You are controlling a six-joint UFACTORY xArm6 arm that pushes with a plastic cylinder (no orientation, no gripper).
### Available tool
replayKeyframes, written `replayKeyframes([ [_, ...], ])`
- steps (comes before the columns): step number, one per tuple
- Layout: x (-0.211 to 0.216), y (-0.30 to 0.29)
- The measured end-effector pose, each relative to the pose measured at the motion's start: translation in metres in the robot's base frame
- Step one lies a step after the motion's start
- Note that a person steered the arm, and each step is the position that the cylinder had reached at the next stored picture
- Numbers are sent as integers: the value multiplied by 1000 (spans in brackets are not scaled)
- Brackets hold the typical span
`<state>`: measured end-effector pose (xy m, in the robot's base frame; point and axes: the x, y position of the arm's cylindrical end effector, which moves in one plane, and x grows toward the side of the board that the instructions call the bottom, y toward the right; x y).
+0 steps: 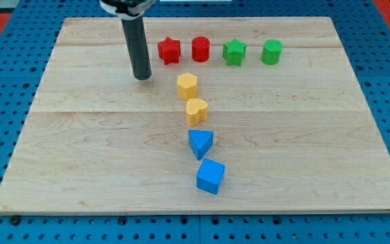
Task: Push the hexagon slightly to the right
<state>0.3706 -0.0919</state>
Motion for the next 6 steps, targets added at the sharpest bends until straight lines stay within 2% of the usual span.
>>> replayKeyframes([
  [2,23,27],
  [6,20,76],
])
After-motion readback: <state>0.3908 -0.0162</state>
